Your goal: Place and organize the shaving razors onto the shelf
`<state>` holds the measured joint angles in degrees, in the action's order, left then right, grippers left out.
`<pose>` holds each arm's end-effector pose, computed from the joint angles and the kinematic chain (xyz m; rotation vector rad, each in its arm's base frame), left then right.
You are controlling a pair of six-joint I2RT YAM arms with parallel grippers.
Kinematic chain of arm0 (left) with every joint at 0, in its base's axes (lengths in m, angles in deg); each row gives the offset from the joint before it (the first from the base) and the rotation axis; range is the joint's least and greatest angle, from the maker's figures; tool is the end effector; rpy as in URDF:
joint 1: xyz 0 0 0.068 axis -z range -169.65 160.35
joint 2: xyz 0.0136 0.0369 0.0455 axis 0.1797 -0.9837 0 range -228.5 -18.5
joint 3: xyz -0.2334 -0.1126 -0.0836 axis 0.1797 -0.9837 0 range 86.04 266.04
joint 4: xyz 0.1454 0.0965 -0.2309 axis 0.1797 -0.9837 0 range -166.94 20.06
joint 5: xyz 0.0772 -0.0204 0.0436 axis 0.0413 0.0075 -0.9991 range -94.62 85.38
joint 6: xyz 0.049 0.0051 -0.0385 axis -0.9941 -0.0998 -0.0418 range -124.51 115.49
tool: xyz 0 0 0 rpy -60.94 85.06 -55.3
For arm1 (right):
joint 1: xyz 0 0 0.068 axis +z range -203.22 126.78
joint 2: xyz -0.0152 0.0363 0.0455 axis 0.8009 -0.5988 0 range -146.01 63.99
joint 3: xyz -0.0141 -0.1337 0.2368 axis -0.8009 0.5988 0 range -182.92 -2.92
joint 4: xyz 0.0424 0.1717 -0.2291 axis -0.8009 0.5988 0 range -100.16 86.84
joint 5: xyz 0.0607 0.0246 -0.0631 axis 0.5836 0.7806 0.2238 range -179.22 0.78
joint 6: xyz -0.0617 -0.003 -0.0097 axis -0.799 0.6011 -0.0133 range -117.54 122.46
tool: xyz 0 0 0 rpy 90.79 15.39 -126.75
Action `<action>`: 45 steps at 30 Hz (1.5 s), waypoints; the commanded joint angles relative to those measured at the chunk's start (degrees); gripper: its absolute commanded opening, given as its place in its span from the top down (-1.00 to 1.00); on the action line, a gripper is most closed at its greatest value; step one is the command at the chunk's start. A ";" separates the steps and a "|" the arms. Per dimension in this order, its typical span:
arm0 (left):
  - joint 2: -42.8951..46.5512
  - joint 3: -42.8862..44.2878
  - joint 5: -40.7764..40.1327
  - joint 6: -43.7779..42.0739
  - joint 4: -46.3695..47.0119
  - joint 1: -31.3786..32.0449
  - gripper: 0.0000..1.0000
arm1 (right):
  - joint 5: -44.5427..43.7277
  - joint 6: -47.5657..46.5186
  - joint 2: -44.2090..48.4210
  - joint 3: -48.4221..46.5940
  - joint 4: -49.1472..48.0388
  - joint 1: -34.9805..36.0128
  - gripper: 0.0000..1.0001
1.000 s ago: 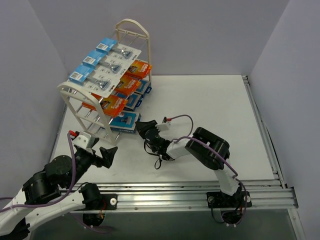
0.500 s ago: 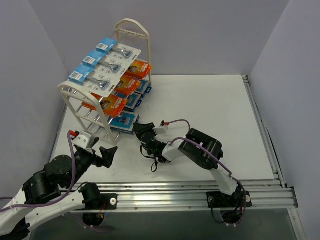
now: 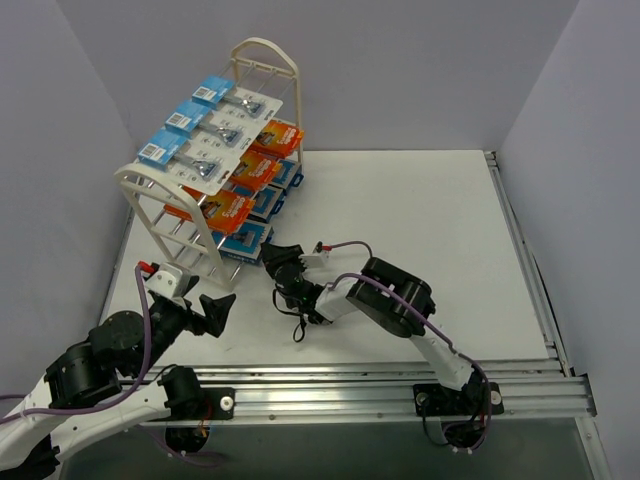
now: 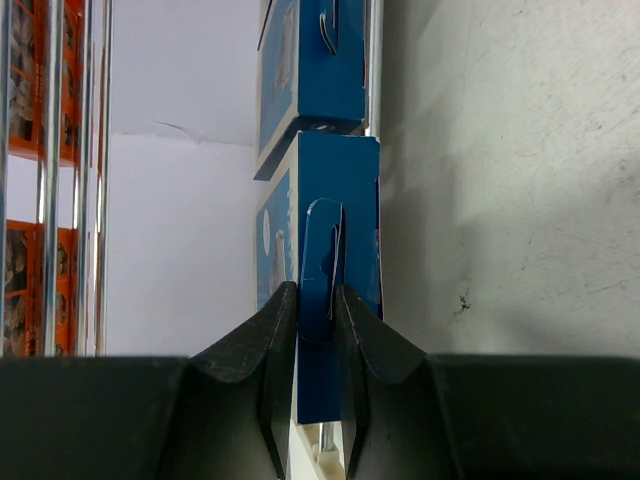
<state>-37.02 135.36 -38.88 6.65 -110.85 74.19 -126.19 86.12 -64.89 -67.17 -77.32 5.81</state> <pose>0.0624 -0.0663 0.3695 0.3570 1.6997 -0.4462 0.2660 0.3876 0.1011 0.9088 1.4784 1.4470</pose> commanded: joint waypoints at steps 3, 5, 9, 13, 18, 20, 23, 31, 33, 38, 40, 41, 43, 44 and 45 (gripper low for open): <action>0.95 0.95 -0.28 -0.08 1.35 0.68 -0.88 | -4.69 1.77 -1.81 -4.92 -4.04 1.09 1.00; 1.03 0.95 -0.28 -0.08 1.35 0.77 -0.88 | -4.95 2.12 -2.51 -5.80 -3.95 1.27 1.00; 1.03 0.95 -0.37 -0.08 1.35 1.03 -0.88 | -5.13 2.21 -4.09 -6.94 -4.39 1.44 1.00; 1.21 0.95 -0.54 -0.08 1.27 1.12 -0.88 | -5.30 2.39 -4.98 -7.03 -5.70 1.53 1.00; 1.21 0.95 -0.63 0.00 1.27 1.29 -0.88 | -5.66 1.33 -5.33 -6.86 -7.11 1.53 1.00; 1.38 0.95 -0.81 0.00 1.18 1.38 -0.88 | -5.66 1.24 -5.50 -7.12 -7.11 1.53 1.00; 1.30 0.95 -0.89 0.09 1.18 1.56 -0.88 | -5.39 1.07 -5.86 -7.56 -7.20 1.53 1.00; 1.39 1.04 -1.33 0.18 0.92 1.91 -0.88 | -4.78 -0.69 -5.86 -8.09 -8.34 1.53 0.52; 1.39 1.04 -1.42 0.27 0.92 1.91 -0.88 | -5.04 -1.39 -5.68 -7.56 -9.57 1.62 0.26; 1.30 1.04 -1.68 0.27 0.74 2.26 -0.88 | -5.57 -2.80 -4.89 -5.72 -12.99 1.71 -0.59; 1.12 1.13 -1.77 0.27 0.65 2.44 -0.88 | -6.00 -3.24 -4.63 -4.31 -14.84 1.71 -1.00; 1.12 1.22 -1.69 0.27 0.65 2.52 -0.88 | -6.18 -3.32 -4.28 -3.78 -15.19 1.71 -1.00; 0.95 1.30 -1.95 0.27 0.56 2.52 -0.88 | -6.53 -4.37 -3.75 -2.38 -16.68 1.62 -1.00; 1.03 1.30 -1.86 0.27 0.48 2.52 -0.88 | -6.71 -4.82 -3.05 -1.94 -17.13 1.62 -1.00; 1.03 1.22 -1.95 0.27 0.48 2.52 -0.88 | -6.88 -5.08 -2.52 -1.32 -17.48 1.62 -1.00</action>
<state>-36.43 135.36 -39.97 6.84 -110.89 76.07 -128.97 83.45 -70.49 -70.40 -86.65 7.07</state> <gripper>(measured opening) 0.941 0.996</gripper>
